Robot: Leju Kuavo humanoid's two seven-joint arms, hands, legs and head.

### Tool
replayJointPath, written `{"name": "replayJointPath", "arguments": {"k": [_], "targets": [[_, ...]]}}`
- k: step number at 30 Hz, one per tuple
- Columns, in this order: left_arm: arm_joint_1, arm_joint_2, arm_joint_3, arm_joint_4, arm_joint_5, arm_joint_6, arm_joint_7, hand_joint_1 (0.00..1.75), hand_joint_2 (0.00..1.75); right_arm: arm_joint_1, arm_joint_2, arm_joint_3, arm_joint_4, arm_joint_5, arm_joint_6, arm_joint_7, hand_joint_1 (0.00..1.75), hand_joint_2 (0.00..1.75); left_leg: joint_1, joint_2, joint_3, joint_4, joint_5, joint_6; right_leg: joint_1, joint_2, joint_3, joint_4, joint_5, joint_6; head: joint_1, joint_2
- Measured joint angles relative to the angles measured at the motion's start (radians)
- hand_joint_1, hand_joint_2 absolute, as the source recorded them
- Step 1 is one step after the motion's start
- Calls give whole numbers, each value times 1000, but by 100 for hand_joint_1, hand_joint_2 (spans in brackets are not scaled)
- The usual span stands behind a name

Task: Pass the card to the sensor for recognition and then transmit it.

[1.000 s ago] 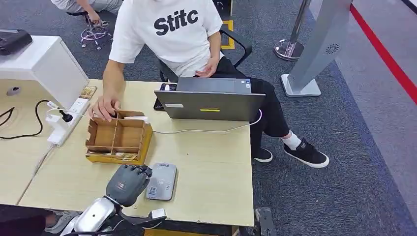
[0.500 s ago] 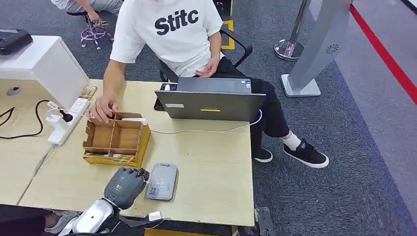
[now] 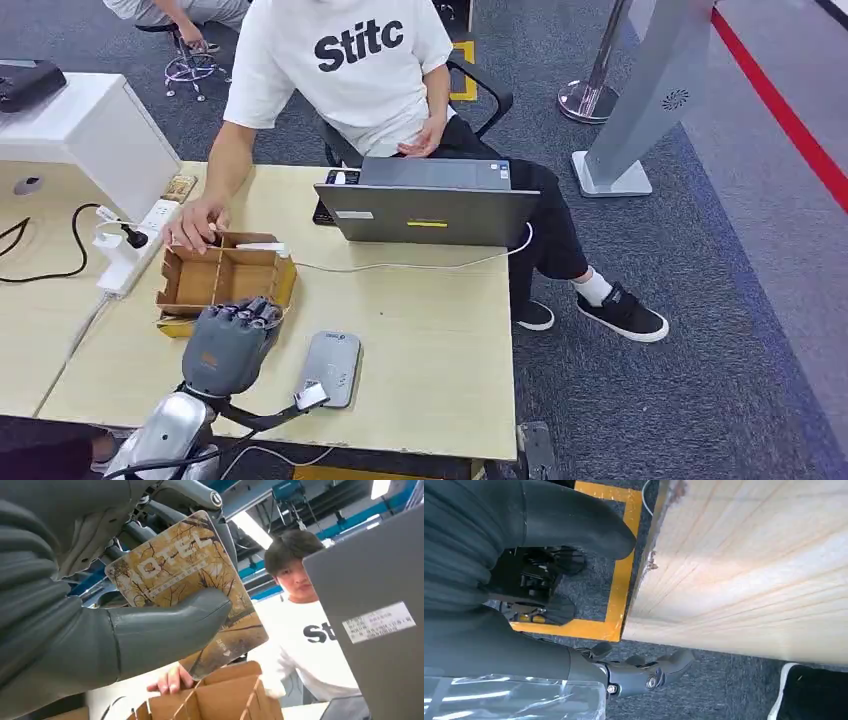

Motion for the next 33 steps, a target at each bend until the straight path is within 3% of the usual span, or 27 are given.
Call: {"name": "replayJointPath", "arguments": {"k": [9,24,25,33], "targets": [[-18,-24,82,-40,96,42,-8,175,175,0,0,0,0,-6,-4,4,0,175,0,0,0,0,0,0,0,0,0,0,0,0,0,0],[-26,-49,143,-41,122,71,-21,175,175,0,0,3,0,-8,-4,9,0,175,0,0,0,0,0,0,0,0,0,0,0,0,0,0],[-26,-50,144,-41,128,70,-22,0,175,0,0,3,0,-8,-3,9,0,175,0,0,0,0,0,0,0,0,0,0,0,0,0,0],[-29,-54,156,-41,134,63,-43,0,175,0,0,4,0,-8,-6,10,0,175,0,0,0,0,0,0,0,0,0,0,0,0,0,0]]}}
